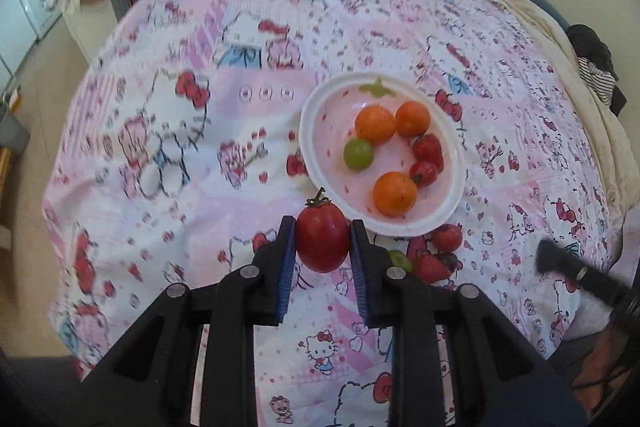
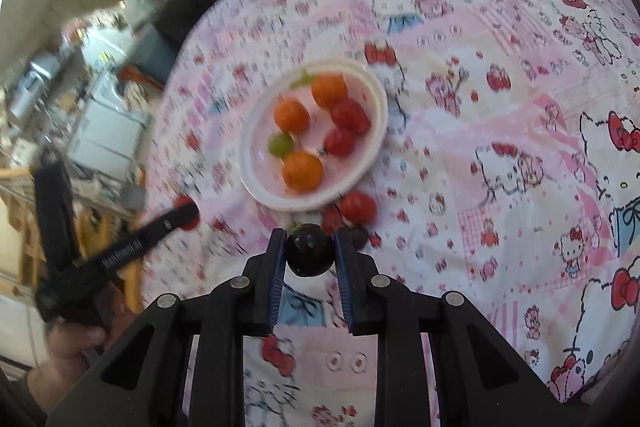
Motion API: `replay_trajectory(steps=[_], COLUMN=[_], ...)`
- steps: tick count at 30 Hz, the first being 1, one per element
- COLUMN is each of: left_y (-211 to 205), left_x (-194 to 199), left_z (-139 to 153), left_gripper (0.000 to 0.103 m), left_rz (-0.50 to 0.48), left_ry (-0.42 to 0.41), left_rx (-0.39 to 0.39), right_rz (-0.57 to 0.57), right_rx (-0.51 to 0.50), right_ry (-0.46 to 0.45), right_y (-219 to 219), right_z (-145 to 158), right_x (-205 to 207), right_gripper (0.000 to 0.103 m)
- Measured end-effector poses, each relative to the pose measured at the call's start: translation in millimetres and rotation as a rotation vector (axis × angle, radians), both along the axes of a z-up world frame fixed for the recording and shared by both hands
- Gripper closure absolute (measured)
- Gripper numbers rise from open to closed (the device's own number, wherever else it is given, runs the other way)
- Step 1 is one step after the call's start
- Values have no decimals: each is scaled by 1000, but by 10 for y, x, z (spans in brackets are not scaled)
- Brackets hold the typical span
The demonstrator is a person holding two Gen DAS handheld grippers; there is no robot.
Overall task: Organize fruits
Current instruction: 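Carry the red tomato and dark plum over the white plate with both tools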
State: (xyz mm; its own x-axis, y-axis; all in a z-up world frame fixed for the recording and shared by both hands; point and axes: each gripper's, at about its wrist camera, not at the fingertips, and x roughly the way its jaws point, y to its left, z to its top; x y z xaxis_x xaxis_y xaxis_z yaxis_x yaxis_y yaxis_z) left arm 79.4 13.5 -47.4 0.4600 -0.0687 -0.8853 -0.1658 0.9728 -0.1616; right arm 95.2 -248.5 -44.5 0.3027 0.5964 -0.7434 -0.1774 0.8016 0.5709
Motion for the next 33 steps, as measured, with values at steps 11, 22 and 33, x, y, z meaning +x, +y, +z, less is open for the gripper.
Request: replay_trajectory(steps=[11,22,33], left_y=[52,-79,-102], left_x=[314,790,1040], left_z=[303,173,-215], left_gripper=[81,81,81], left_rz=[-49,-119,-114], left_ry=[-76,-62,-33], left_rx=[39,82,118], right_rz=[-118,-79,3], right_rx=[143,80,-39], right_ry=[-54,-38,5], right_y=[-254,-65,371], right_z=[182,33,-322], right_x=[453,866,1211], right_gripper=[78,78,78])
